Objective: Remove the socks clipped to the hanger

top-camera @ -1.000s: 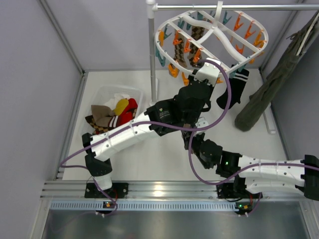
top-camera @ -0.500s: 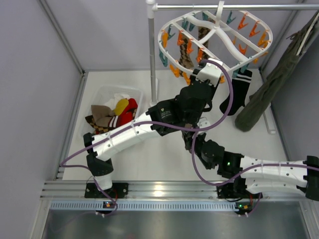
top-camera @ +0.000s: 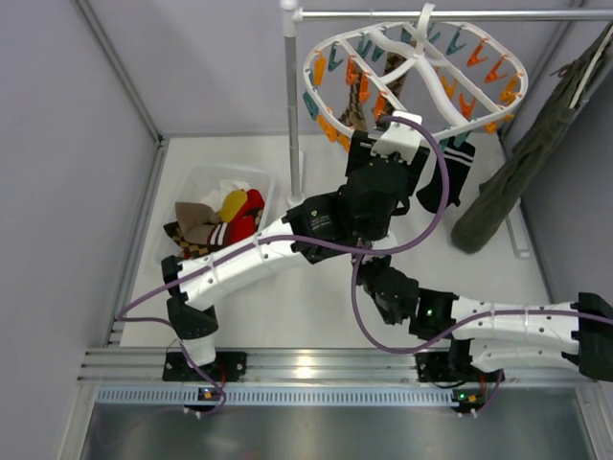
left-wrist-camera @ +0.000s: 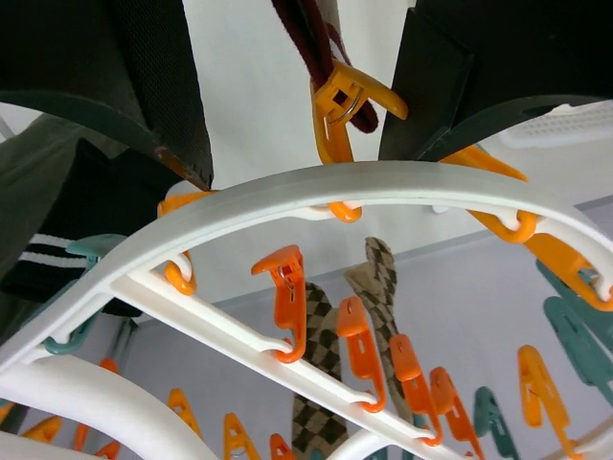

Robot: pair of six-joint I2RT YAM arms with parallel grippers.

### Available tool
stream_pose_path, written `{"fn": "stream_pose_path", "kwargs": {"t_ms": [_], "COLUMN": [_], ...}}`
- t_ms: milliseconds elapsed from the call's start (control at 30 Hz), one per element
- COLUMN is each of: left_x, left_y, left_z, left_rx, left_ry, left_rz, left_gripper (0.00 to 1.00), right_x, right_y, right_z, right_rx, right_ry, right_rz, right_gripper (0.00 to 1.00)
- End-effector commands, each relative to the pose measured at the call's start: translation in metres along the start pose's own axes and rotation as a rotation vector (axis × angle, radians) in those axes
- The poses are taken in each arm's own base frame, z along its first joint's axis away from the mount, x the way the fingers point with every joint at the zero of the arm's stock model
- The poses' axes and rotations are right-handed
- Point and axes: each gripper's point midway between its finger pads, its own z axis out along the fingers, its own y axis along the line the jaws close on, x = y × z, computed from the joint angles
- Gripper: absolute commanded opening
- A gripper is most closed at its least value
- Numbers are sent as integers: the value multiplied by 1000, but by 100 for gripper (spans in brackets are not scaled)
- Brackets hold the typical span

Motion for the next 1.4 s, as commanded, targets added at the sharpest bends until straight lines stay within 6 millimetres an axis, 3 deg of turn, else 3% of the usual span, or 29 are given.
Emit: {"fn": "stream_pose_path", "kwargs": {"t_ms": [0,300,500,933,1367], "left_x": [-20,-17,-14,-22,-15], "left_y": [18,39,48,62,65], "left_z": [-7,-24,-27,-31,-15], "left_rx": [-94,-190,-235,-310,-311], "left_ry": [-46,-35,-27,-24,-16], "left_rz": [-16,23,50,97,115], "left_gripper": [73,74,66,70,66], "right_x": [-16,-21,-22,-13,-18], "right_y": [2,7,11,21,31], "right_z": [-1,7,10,20,23], "right_rx": [41,65,66,38,2], "right_ry": [-22,-19,-14,10,9], "right_rz": [6,-49,-71,-103,-108], "right_gripper": [0,0,0,0,0]}}
